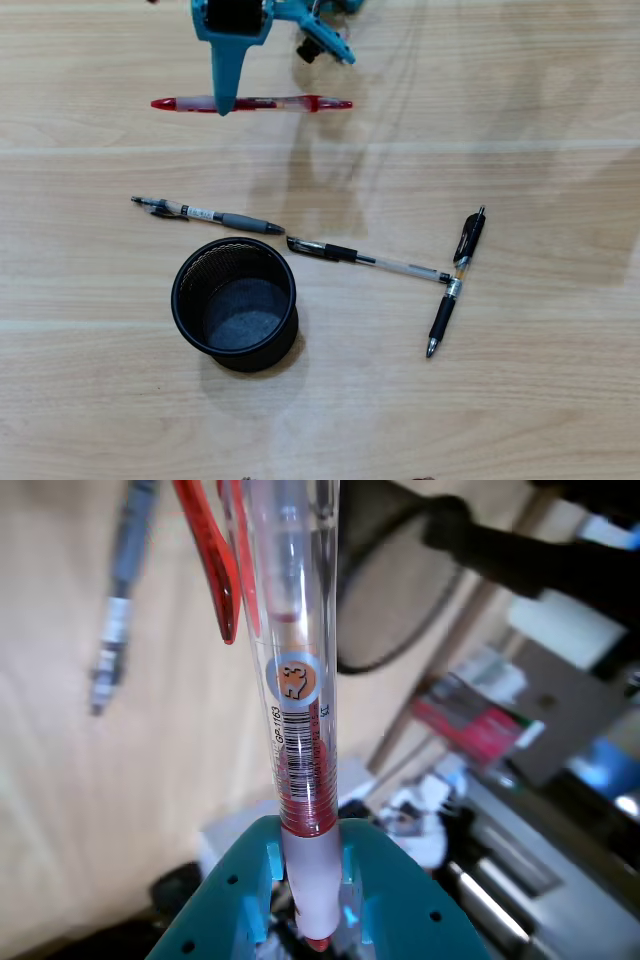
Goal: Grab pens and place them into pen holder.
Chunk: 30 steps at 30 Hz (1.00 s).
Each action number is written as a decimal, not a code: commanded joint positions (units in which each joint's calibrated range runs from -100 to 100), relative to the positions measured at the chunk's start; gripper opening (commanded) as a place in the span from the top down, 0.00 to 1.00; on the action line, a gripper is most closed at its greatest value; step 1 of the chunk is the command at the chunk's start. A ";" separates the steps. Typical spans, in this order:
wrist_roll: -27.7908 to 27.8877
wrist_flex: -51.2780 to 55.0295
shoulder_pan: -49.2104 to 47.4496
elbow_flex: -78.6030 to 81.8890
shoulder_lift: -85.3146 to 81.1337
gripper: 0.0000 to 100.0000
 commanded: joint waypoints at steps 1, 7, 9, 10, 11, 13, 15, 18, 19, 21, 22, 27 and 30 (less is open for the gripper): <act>0.19 -13.00 -1.76 -4.48 1.50 0.98; 3.48 -29.67 -1.84 -0.41 8.85 0.98; 7.87 -31.22 -2.33 -1.41 11.22 0.98; 9.70 -31.31 -2.41 -2.40 12.57 0.98; 11.11 -31.31 -2.41 -3.67 13.84 0.98; 15.56 -31.22 -2.09 -8.74 17.90 0.98; 18.48 -31.22 -1.76 -12.81 20.60 0.98; 20.52 -31.31 -1.12 -19.33 24.66 0.98; 20.63 -31.31 -0.80 -21.78 25.76 0.98; 20.83 -31.31 -0.31 -26.76 27.87 0.98; 20.83 -31.31 -0.23 -29.47 28.89 0.98; 20.83 -36.81 -0.47 -38.98 36.41 0.98; 20.83 -39.73 -0.31 -40.25 40.21 0.98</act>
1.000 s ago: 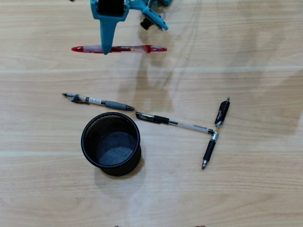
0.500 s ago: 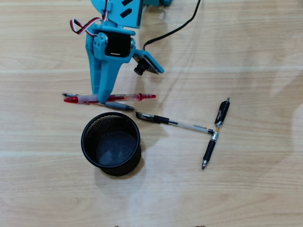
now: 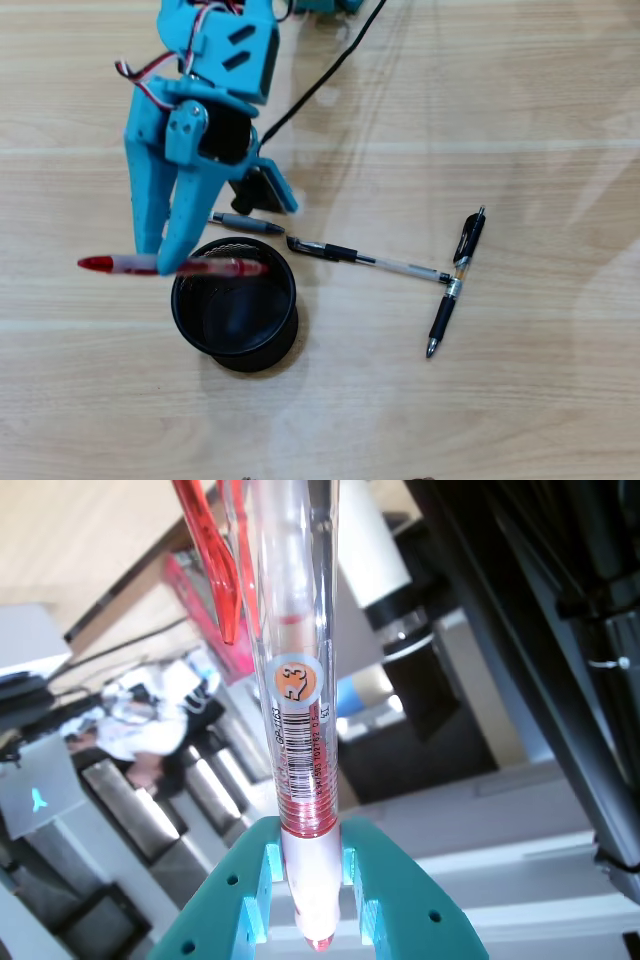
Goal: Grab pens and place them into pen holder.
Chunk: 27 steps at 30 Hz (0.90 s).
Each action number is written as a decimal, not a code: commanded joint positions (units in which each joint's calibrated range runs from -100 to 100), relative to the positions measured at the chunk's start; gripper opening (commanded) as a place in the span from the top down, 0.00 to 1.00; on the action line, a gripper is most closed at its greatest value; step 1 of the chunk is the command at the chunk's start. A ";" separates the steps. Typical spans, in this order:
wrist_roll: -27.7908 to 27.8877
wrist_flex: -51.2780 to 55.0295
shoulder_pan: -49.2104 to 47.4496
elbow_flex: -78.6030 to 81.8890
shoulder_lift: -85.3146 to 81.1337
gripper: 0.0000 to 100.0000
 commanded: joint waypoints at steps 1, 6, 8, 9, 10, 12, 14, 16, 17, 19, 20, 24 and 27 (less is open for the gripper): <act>0.33 -4.93 0.95 -5.10 3.23 0.98; 2.27 -8.20 1.84 -5.01 8.38 0.98; 2.27 -8.20 2.97 -5.64 9.74 0.98; 2.27 -8.20 3.45 -5.73 9.82 0.98; 2.11 -8.02 3.93 -5.73 9.82 0.98; 1.95 -7.68 4.50 -5.73 9.31 0.98; 1.95 -7.68 4.66 -5.19 8.81 0.98; 1.95 -7.77 4.74 -5.01 8.81 0.98; 2.01 -7.94 4.74 -5.01 8.97 0.98; 2.01 -8.02 4.66 -5.01 8.97 0.97; 1.95 -7.94 4.58 -5.01 8.89 0.95; 1.90 -7.51 4.66 -5.10 8.13 0.82; 1.90 -7.51 4.66 -5.19 8.13 0.82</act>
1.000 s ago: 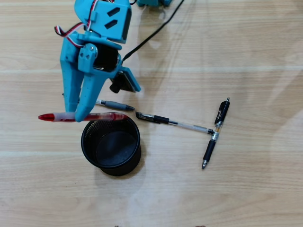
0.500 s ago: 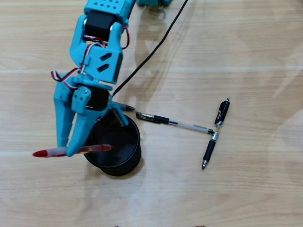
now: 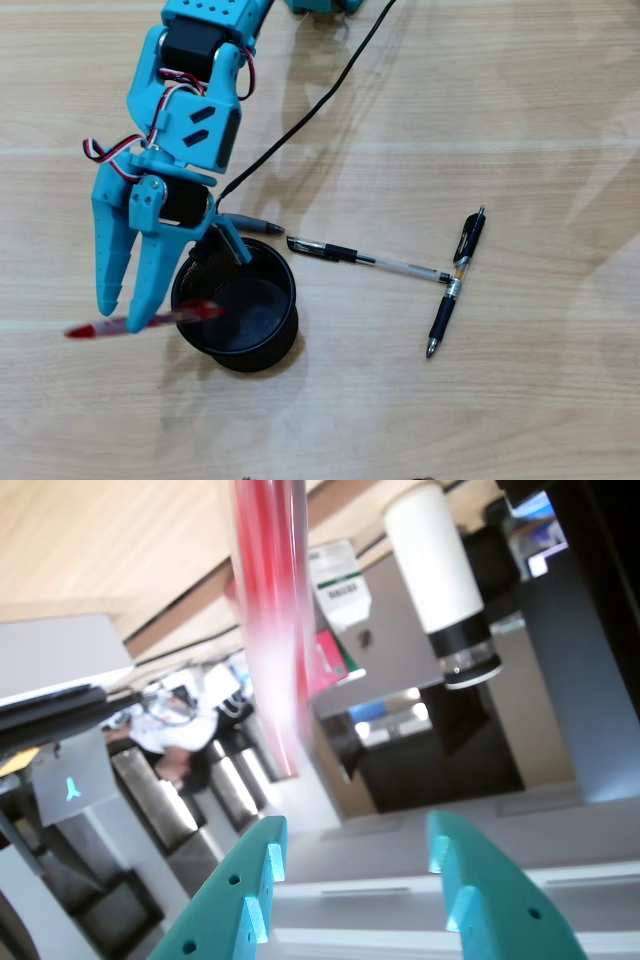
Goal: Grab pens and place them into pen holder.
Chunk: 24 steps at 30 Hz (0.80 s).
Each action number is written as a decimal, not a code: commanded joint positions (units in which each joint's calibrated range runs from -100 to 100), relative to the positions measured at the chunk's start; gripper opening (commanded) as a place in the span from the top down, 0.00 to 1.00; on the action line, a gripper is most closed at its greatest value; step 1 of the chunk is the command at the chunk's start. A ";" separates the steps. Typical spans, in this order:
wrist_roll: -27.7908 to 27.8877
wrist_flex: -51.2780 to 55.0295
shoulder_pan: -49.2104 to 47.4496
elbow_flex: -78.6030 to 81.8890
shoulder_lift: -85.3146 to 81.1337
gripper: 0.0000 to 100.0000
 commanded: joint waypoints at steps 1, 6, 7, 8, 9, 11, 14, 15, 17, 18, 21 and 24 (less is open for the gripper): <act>0.02 -0.96 0.44 -3.15 -2.54 0.83; 0.02 -0.88 -0.13 -3.60 -2.87 0.86; -0.03 -0.79 -0.21 -3.60 -3.63 0.86; -0.39 -0.19 -0.29 -3.51 -5.16 0.86; -1.33 1.36 -0.21 -3.15 -7.18 0.86; -3.90 5.66 0.76 -2.97 -12.17 0.86; -10.64 10.90 5.44 -2.97 -19.95 0.86; -13.62 12.88 7.13 -2.97 -22.40 0.86; -19.00 18.98 11.65 -2.97 -26.63 0.86; -21.62 23.19 13.91 -2.97 -28.32 0.86; -27.11 43.47 19.47 -1.25 -29.16 0.85; -27.11 52.15 18.02 4.63 -26.29 0.81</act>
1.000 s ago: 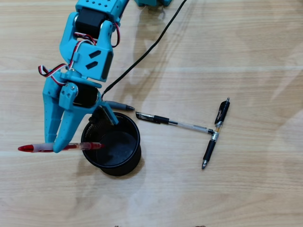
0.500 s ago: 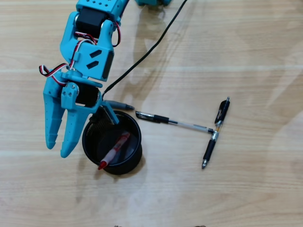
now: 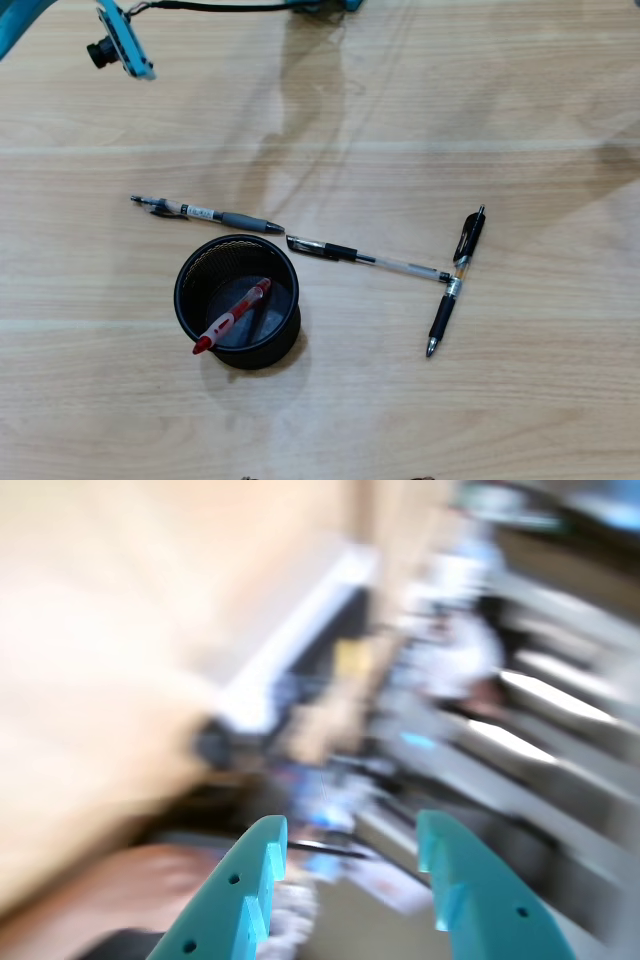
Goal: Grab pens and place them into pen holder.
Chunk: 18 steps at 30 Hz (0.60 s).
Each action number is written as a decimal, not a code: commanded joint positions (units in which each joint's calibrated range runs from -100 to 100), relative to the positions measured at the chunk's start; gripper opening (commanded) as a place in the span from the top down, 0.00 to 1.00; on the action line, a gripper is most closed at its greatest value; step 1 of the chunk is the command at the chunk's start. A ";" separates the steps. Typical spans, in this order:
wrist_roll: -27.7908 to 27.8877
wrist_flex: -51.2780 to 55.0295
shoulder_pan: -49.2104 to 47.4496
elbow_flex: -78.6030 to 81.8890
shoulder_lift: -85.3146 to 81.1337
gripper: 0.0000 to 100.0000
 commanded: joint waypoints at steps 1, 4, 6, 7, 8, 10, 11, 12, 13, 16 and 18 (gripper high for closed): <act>-1.54 16.06 -1.02 6.91 1.05 0.80; -1.23 16.49 -4.24 14.87 6.20 0.78; -0.76 16.23 -5.86 18.49 10.01 0.78; -0.19 16.23 -6.42 19.94 11.70 0.78; 0.13 16.15 -6.99 20.67 13.22 0.78; 0.34 16.15 -7.39 21.21 15.76 0.78; 0.44 16.15 -7.47 21.21 16.86 0.78; 0.49 16.15 -7.55 20.94 17.79 0.78; 0.55 16.06 -7.63 20.85 18.46 0.78; 2.27 15.55 -7.71 20.76 19.90 0.78; 2.58 13.48 -8.28 20.76 20.15 0.78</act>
